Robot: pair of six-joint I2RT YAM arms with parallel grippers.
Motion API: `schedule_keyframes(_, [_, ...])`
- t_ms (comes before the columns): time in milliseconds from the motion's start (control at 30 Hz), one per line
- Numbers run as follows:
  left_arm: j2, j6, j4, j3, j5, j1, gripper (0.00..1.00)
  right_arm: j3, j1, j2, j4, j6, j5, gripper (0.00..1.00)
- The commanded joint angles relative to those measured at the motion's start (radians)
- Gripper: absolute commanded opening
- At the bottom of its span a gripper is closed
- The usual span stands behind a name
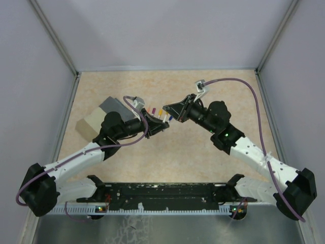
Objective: Insert the pens into the pen caps
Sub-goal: Press the pen cap onto the pen.
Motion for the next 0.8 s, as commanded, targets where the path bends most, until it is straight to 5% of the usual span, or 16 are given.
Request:
schedule_keyframes(0, [-0.002, -0.023, 0.076, 0.032, -0.013, -0.006, 0.0, -0.015, -0.002, -0.032, 0.033, 0.029, -0.028, 0.0])
schedule_keyframes(333, [-0.025, 0.014, 0.134, 0.075, -0.105, -0.032, 0.0, -0.088, 0.025, -0.079, -0.133, 0.022, -0.032, 0.0])
schedule_keyframes(767, [0.012, 0.024, 0.253, 0.209, -0.114, -0.047, 0.0, -0.297, 0.321, -0.082, -0.152, 0.085, 0.115, 0.0])
